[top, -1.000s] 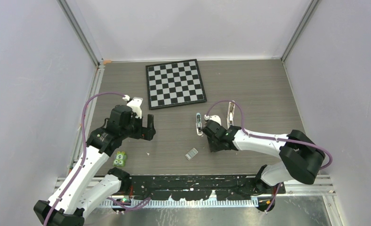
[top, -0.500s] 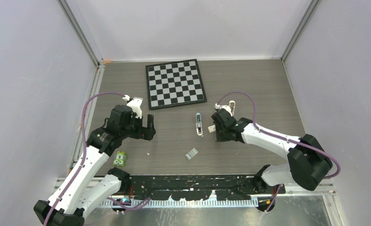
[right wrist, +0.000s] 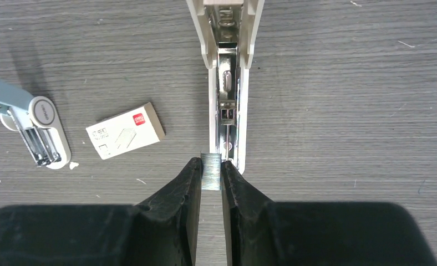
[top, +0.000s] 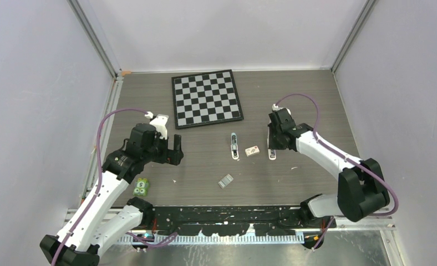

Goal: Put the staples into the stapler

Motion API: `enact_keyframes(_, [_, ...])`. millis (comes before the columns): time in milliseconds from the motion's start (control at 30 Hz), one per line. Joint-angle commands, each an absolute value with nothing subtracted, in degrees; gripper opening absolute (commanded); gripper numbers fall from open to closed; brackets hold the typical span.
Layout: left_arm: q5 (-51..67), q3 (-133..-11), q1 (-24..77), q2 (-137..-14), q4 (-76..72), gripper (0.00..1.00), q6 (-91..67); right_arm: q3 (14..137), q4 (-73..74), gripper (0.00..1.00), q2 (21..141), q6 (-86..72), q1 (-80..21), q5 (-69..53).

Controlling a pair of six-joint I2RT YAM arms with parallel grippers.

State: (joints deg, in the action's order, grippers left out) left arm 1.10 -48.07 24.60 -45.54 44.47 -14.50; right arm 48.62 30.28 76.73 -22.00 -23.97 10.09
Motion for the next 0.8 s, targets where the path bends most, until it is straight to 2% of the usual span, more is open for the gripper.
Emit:
enact_keyframes(0, [1.9,-48.3,24.4,-45.9,43.1,1.00,-13.8,52.3,30.1,0.24,78.8,-20.4,-21.8,8.0])
enact_keyframes(767, [3.4,-48.0,24.4,-45.6,42.9,1.00,-13.9,53.6,32.1,0.24,81.7,-18.9,-19.6,7.0])
